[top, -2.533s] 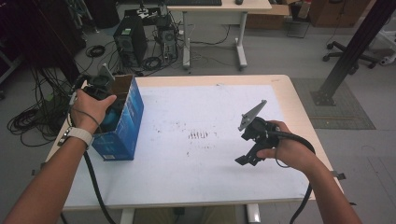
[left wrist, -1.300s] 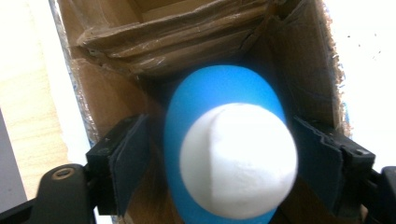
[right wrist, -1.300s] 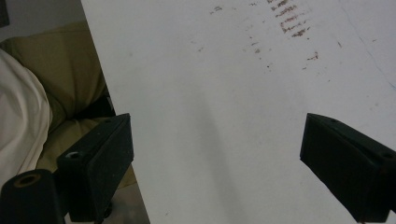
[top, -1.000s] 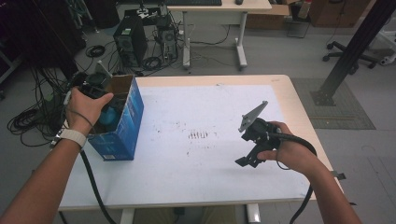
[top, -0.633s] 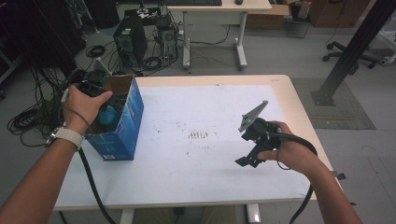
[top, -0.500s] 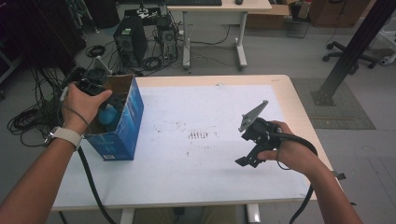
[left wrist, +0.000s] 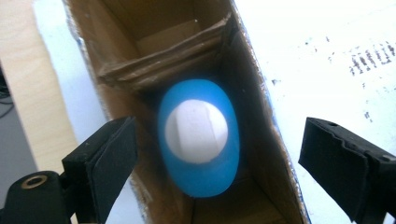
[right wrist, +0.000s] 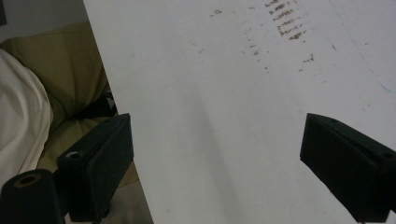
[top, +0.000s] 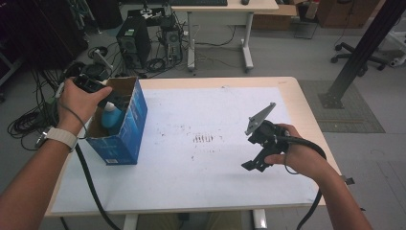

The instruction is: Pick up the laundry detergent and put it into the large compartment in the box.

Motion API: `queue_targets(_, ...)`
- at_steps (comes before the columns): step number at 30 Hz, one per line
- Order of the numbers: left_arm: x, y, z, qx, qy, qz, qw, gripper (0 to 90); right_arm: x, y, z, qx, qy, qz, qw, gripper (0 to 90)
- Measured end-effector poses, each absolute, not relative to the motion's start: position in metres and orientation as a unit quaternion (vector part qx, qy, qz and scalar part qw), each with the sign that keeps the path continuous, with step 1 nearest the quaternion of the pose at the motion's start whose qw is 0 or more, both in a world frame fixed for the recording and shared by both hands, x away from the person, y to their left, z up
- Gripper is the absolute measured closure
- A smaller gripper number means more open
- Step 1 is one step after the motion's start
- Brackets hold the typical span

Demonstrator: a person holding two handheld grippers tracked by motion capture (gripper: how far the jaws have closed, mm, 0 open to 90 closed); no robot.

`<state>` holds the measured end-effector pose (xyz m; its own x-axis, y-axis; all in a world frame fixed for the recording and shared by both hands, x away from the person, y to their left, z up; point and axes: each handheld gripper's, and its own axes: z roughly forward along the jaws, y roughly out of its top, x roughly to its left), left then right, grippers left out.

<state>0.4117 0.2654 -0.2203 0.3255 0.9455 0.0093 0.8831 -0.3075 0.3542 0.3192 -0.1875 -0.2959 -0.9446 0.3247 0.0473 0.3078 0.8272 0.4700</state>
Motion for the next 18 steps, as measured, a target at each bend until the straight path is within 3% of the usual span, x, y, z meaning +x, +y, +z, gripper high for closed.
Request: queue_targets(18, 0.406, 0.231, -0.196, 0.841, 0.508, 0.114, 0.145, 11.6, 0.321, -0.186, -0.296, 0.164, 0.956, 0.243, 0.015, 9.8)
